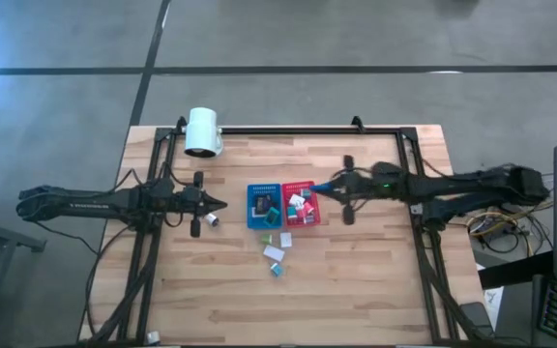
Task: Pick & Place Office items
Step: Put the blue digital timer into the blue bin
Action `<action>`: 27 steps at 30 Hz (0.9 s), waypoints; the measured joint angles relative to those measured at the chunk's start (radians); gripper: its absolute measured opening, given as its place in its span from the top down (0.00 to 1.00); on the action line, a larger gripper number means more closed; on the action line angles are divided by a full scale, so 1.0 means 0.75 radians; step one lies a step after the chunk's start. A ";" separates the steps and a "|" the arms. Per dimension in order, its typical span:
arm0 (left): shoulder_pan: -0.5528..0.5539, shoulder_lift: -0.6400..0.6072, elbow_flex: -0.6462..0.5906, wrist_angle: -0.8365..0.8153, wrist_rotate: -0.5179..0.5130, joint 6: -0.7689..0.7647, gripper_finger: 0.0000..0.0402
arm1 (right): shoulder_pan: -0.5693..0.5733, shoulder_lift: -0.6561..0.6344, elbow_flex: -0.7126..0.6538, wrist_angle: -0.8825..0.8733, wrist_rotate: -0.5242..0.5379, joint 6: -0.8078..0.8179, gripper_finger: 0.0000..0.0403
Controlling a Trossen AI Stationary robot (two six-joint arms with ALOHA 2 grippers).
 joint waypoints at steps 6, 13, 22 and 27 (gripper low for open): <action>0.000 0.000 0.000 0.000 0.000 -0.002 0.96 | 0.037 0.386 0.314 -0.143 0.001 -0.033 0.89; 0.000 0.000 0.000 0.000 0.000 -0.006 0.96 | 0.037 0.737 0.760 -0.523 -0.087 -0.122 0.89; 0.000 0.000 0.000 -0.001 0.001 -0.006 0.95 | 0.040 1.090 1.140 -0.813 -0.220 -0.217 0.89; 0.000 0.000 -0.001 -0.004 0.002 -0.006 0.96 | 0.044 1.192 1.202 -0.822 -0.300 -0.228 0.89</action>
